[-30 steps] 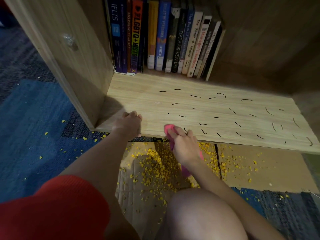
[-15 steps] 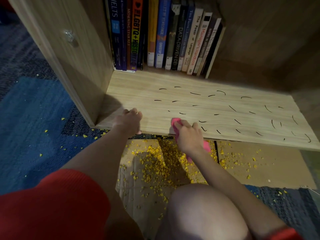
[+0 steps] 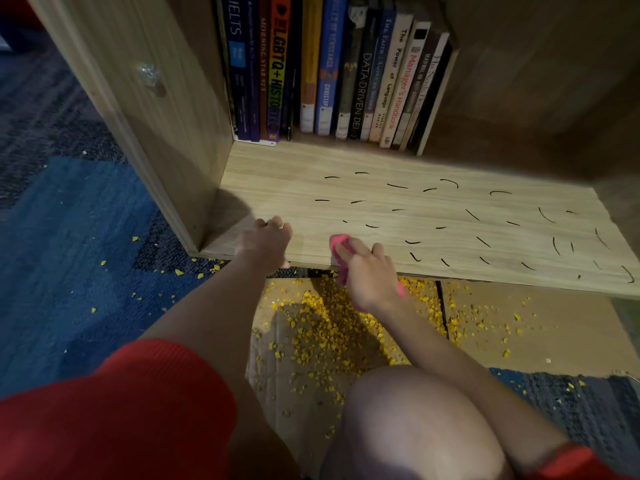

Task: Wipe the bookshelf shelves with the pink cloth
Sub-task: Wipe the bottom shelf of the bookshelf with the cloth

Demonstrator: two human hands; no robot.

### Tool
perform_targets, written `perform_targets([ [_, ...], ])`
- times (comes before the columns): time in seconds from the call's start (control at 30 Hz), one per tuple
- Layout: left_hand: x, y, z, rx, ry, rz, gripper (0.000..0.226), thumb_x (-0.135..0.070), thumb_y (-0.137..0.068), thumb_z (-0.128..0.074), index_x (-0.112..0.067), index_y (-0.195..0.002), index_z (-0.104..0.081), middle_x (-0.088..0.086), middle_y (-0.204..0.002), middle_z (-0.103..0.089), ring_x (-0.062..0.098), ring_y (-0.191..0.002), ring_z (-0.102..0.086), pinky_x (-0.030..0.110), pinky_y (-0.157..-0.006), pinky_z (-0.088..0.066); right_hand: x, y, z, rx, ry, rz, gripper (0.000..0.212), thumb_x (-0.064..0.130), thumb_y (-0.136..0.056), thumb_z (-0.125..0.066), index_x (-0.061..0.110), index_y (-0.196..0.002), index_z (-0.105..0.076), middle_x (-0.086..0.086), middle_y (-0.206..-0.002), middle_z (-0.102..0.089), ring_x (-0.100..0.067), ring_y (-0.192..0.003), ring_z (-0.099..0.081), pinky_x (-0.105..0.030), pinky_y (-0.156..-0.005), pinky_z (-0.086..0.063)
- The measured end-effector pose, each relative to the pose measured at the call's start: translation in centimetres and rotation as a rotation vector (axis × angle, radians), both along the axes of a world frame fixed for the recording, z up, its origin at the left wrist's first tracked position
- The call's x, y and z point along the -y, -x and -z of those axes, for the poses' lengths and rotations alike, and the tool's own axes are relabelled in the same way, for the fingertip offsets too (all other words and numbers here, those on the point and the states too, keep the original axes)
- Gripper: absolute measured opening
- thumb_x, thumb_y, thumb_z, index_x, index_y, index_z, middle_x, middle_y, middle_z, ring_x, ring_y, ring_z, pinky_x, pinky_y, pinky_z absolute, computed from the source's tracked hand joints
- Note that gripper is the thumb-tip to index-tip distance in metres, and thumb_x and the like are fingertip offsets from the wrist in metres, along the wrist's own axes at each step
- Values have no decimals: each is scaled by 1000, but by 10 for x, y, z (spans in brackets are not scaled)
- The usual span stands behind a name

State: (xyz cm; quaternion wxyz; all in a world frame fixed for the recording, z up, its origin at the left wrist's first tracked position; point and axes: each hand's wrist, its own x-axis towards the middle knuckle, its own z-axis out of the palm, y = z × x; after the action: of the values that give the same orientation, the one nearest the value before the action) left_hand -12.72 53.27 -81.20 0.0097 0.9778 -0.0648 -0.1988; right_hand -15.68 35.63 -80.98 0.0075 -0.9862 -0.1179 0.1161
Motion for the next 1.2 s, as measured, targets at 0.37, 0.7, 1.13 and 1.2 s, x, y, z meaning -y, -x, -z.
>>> perform_targets([
  [0.37, 9, -1, -7, -15, -78, -28, 60, -28, -86, -66, -8, -135, -38, 9, -134, -41, 28, -123, -44, 40, -93, -44, 12, 10, 2, 2, 34, 19, 49, 15, -94, -45, 24, -140, -34, 1, -147, -30, -35, -122, -34, -41, -98, -33],
  [0.7, 65, 10, -26, -61, 19, -53, 39, -18, -92, -50, -11, -131, -48, 10, -134, -45, 33, -125, -44, 43, -97, -39, 27, 8, -1, -2, 48, 69, 53, 16, -91, -51, 25, -141, -34, 0, -145, -30, -36, -124, -33, -43, -99, -32],
  [1.13, 84, 6, -2, -291, 6, 73, 65, -25, -92, -49, -10, -148, -21, 9, -151, -26, 35, -128, -41, 50, -106, -32, 36, 10, 4, -3, -20, 106, 49, 15, -92, -47, 25, -139, -37, 0, -145, -31, -36, -122, -33, -44, -98, -34],
  [1.2, 81, 5, 0, -315, 10, 85, 69, -24, -94, -47, -13, -151, -10, 8, -157, -14, 33, -135, -32, 52, -110, -26, 50, 27, 10, 20, -8, 85, 52, 22, -93, -47, 29, -143, -34, 3, -148, -29, -35, -122, -34, -43, -97, -34],
])
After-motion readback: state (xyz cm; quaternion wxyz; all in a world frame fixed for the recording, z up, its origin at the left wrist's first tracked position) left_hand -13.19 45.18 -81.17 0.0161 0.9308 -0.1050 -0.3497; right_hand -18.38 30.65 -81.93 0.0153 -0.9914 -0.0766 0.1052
